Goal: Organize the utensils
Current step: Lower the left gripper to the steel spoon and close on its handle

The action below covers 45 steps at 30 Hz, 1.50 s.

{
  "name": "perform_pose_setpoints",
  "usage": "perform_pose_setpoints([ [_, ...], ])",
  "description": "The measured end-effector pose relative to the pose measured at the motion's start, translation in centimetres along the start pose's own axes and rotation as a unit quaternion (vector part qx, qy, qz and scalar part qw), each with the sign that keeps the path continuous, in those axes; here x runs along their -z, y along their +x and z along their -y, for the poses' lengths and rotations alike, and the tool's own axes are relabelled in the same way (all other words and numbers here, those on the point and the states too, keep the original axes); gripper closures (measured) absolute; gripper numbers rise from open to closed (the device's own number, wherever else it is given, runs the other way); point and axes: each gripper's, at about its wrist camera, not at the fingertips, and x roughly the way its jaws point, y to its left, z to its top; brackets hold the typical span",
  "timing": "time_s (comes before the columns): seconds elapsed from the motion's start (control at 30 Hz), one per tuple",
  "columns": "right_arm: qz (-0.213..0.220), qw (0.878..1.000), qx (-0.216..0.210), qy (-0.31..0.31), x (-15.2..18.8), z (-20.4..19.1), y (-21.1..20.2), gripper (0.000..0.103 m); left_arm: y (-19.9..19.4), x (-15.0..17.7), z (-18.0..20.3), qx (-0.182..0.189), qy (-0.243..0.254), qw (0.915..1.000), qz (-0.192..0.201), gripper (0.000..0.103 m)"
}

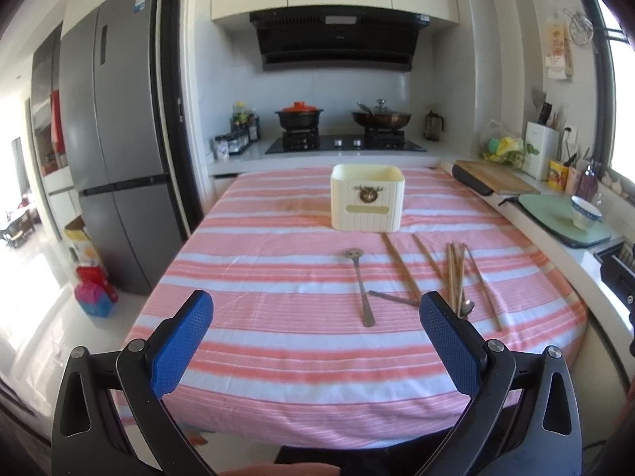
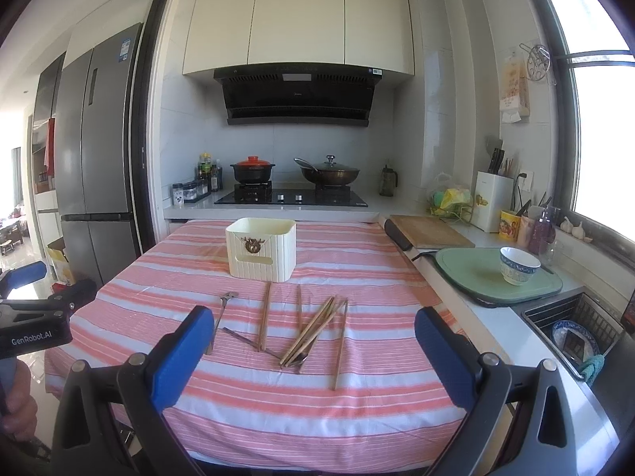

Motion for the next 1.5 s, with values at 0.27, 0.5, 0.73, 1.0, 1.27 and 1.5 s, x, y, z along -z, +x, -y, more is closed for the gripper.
perform_pose_setpoints([
  [0.27,-0.034,0.999,0.025,0.011,0.6,1.8,4.0,0.000,5.3,1.1,0.2,-0.002,0.007,0.9978,-0.065,0.000],
  [0.5,-0.070,0.994,0.084,-0.009,2.3,4.5,10.8,0.000,11.9,-0.5,1.1,-0.002,0.011,0.9953,-0.097,0.000],
  [0.73,-0.160,0.985,0.061,-0.015,4.7,6.1,19.9,0.000,19.0,-2.2,1.7,0.004,-0.009,0.9905,-0.137,0.000],
  [1.0,-0.212,0.976,0.044,-0.037,6.1,5.6,26.1,0.000,27.2,-1.5,4.8,-0.015,0.007,0.9836,-0.180,0.000],
  [1.27,-0.256,0.964,0.047,-0.064,7.6,5.1,30.2,0.000,32.1,0.5,4.4,-0.060,0.021,0.9733,-0.221,0.000],
  [1.5,-0.267,0.962,0.046,-0.038,8.3,5.9,30.7,0.000,31.2,0.7,1.1,-0.078,0.008,0.9717,-0.223,0.000],
])
